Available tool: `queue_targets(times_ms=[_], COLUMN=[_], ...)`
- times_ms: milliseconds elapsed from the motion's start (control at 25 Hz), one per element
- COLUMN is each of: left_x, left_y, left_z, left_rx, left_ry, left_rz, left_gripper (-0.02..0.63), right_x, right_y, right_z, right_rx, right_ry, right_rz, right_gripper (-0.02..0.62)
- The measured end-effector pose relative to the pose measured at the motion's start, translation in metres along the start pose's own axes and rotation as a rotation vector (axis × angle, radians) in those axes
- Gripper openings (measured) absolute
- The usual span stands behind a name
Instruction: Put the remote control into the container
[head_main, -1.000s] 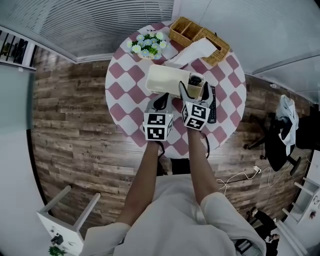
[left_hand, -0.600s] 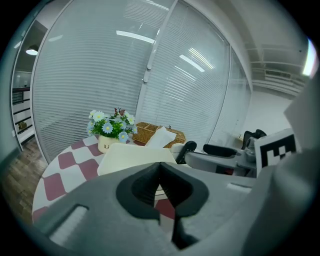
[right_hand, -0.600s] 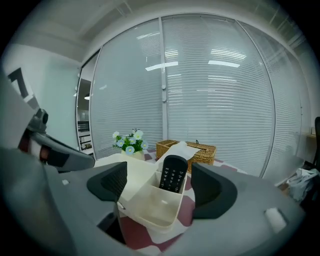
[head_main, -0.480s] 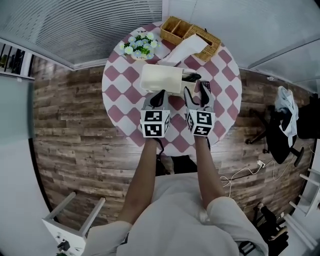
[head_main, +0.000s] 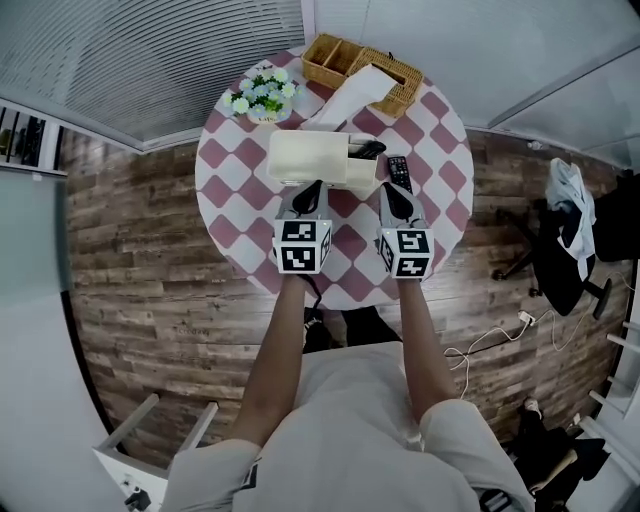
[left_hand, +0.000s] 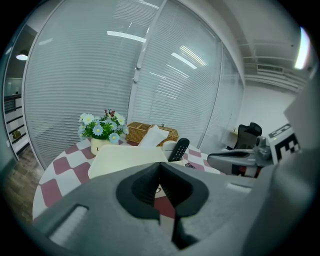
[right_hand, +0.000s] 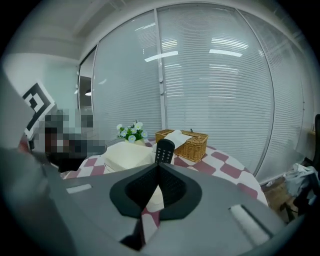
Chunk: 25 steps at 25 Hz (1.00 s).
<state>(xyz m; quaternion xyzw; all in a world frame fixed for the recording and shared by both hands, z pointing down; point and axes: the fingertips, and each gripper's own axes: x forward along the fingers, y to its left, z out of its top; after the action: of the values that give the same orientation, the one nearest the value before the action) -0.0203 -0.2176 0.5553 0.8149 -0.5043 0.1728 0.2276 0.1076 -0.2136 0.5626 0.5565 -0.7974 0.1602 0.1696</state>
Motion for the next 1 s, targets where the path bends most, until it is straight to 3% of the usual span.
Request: queue_targets(times_ms=[360,560,1000], left_x=[0.0,0.004,0.023], left_y=[-0.004,-0.01,-0.025], left_z=[-0.007,0.0,0.001], left_rx=[0.0,-0.007,0.029], left_ry=[0.015,-0.029,-0.033], left_rz=[-0.006,-0.014,-0.025], left_gripper=[0.003,0.003,0.005], right_x=[-0.018,-0.022,-0.002], right_y=[-0.013,-0.021,-0.049], right_z=[-0.008,-0.014,-0.04], right_rx=[0.021,0.035,0.064], right_ry=[0.039,0.058,0.228], right_rz=[-0.014,-0.02,-0.051], right_gripper=[0.002,0.002,0.002])
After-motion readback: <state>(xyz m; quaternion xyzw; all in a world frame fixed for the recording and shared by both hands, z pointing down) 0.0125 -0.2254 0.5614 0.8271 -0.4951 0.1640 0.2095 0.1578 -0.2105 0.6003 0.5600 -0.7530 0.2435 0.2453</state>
